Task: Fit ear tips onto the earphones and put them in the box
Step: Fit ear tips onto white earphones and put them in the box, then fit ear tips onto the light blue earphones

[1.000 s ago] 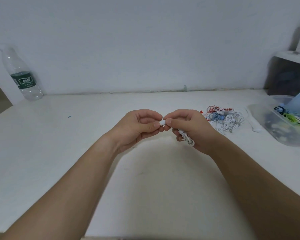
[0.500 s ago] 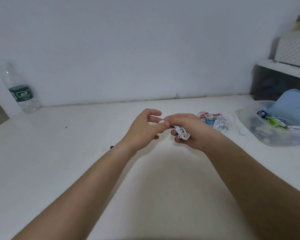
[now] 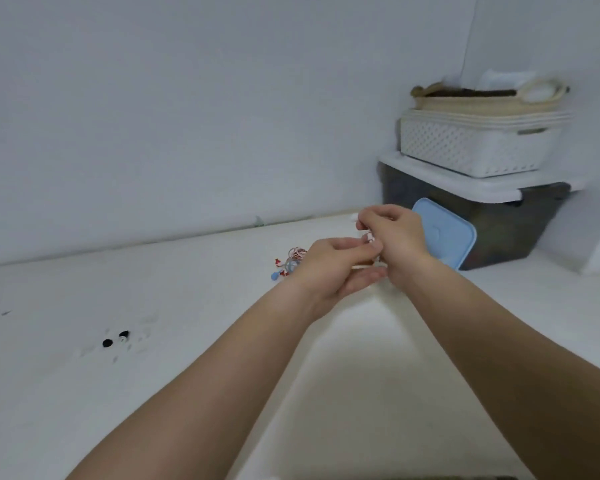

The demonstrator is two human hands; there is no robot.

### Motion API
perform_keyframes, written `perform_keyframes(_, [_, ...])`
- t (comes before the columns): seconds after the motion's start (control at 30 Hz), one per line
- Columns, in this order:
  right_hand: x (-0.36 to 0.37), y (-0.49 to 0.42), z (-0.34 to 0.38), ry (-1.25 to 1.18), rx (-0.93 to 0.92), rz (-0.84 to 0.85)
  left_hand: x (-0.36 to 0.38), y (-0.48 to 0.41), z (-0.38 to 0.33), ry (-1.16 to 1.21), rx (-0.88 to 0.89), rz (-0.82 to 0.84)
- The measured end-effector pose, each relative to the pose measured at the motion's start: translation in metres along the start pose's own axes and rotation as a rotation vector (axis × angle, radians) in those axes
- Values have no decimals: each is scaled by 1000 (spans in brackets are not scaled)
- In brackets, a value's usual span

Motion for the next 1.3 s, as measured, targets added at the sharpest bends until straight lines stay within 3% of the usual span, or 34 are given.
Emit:
perform_keyframes(0.17, [-42,-44,3,-12,76,-72,39,-40,3,-109,133,-109])
perform_keyframes(0.4, [-49,-98,-6,105,72,-31,44,-111,2,-544,508,-350])
perform_keyframes(0.57, [-32,-129,-8,336,-54,-6,46,-143,-1,-785,656,-393])
perform_keyframes(0.7, [-29,-135,-10,759,-253,86,39,-150,4,-997,638,-309])
perform_keyframes(0.77, [-30,-129,-8,821,-314,67,32,-146,4,-970,643,-328])
perform_keyframes(0.9, [-31,-114,-3,783,-363,63,11,-133,1,-836,621,-412])
perform_keyframes(1.1, [-7,-70,0,550,-363,195,-44,-102,-1,-754,513,-462])
perform_keyframes(1.2, [20,-42,-12,500,-316,341,-77,-85,2,-813,479,-479])
perform_keyframes(1.3, [42,-21,-32,622,-348,471,-104,-74,11,-848,452,-476])
Point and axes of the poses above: each hand's wrist, its own y-axis away from the middle knuckle, its own x-axis out of the palm, z = x × y, the point moved 1 cm from there along -y, towards the middle knuckle, and after that the axes turned 13 degrees about -z, right-handed, at the moved point
